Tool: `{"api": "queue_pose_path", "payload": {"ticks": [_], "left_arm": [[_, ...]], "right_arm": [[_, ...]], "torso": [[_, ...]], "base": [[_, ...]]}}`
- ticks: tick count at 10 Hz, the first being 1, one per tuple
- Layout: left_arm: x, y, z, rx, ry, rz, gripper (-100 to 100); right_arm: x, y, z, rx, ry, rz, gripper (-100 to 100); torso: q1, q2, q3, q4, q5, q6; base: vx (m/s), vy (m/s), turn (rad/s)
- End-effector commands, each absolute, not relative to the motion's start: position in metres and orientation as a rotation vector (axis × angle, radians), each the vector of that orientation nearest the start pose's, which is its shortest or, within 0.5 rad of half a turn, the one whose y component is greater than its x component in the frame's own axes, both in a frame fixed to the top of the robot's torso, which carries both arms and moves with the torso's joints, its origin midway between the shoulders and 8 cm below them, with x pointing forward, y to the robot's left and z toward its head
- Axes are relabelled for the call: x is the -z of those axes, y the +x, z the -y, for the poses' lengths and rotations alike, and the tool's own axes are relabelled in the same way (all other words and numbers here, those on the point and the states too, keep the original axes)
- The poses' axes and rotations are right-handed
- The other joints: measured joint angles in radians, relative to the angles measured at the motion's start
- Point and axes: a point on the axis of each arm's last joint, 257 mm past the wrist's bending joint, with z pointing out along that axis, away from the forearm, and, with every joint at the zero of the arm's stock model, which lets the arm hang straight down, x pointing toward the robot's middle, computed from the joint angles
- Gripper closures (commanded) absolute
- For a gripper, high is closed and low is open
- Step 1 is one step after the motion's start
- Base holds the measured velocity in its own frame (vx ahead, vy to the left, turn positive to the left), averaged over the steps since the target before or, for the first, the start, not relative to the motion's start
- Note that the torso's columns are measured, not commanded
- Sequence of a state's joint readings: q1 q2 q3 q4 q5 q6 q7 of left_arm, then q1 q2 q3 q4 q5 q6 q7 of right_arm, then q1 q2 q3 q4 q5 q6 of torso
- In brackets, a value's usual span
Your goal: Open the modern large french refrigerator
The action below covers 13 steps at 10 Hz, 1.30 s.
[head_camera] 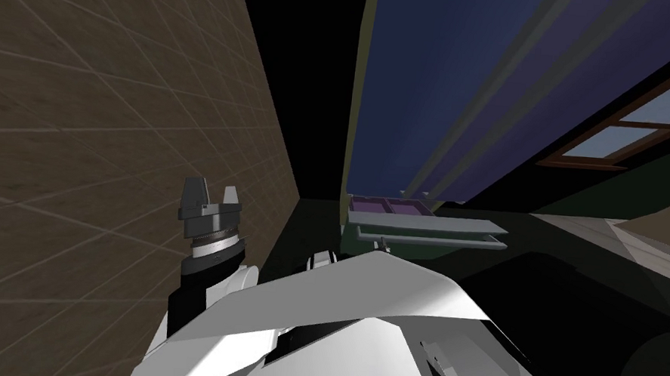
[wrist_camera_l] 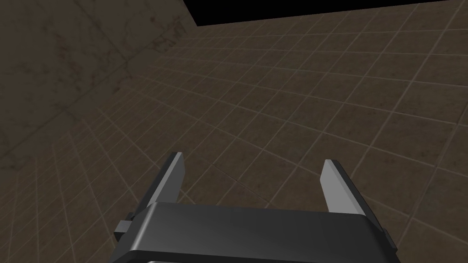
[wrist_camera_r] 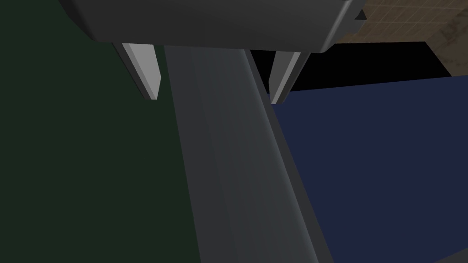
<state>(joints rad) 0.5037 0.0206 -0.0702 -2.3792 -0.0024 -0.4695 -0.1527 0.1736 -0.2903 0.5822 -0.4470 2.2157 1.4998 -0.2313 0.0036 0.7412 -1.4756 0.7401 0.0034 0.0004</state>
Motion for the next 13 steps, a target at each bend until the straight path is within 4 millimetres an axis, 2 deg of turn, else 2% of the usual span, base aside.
{"api": "queue_pose_path", "payload": {"ticks": [1, 3, 4, 5, 7, 12, 13], "left_arm": [[-0.06, 0.331, -0.251, 1.243, -0.543, -0.618, 0], [-0.06, 0.331, -0.251, 1.243, -0.543, -0.618, 0], [-0.06, 0.331, -0.251, 1.243, -0.543, -0.618, 0], [-0.06, 0.331, -0.251, 1.243, -0.543, -0.618, 0], [-0.06, 0.331, -0.251, 1.243, -0.543, -0.618, 0], [-0.06, 0.331, -0.251, 1.243, -0.543, -0.618, 0], [-0.06, 0.331, -0.251, 1.243, -0.543, -0.618, 0]], "right_arm": [[0.402, 0.255, 0.398, 1.326, -0.692, -1.379, 100], [0.41, 0.244, 0.406, 1.346, -0.739, -1.402, 100], [0.408, 0.243, 0.42, 1.348, -0.741, -1.405, 100], [0.4, 0.254, 0.411, 1.325, -0.693, -1.38, 100], [0.408, 0.243, 0.42, 1.348, -0.741, -1.405, 100], [0.405, 0.24, 0.391, 1.344, -0.746, -1.378, 100], [0.405, 0.241, 0.411, 1.34, -0.747, -1.396, -100]], "torso": [[0.002, 0.0, 0.0, 0.001, 0.0, -0.002], [0.002, -0.002, -0.001, 0.001, 0.001, -0.003], [0.0, -0.004, -0.002, -0.001, 0.0, -0.001], [0.004, 0.0, -0.001, 0.001, 0.002, 0.0], [0.002, 0.002, 0.001, 0.002, 0.001, -0.003], [0.0, 0.0, 0.0, 0.001, 0.001, -0.001], [0.001, 0.0, 0.0, 0.001, 0.002, 0.0]], "base": [[-0.042, 0.02, -0.024], [0.001, -0.003, 0.019], [-0.014, 0.085, 0.034], [-0.054, 0.07, -0.041], [-0.035, 0.015, 0.01], [-0.04, -0.029, -0.011], [-0.035, 0.023, 0.013]]}}
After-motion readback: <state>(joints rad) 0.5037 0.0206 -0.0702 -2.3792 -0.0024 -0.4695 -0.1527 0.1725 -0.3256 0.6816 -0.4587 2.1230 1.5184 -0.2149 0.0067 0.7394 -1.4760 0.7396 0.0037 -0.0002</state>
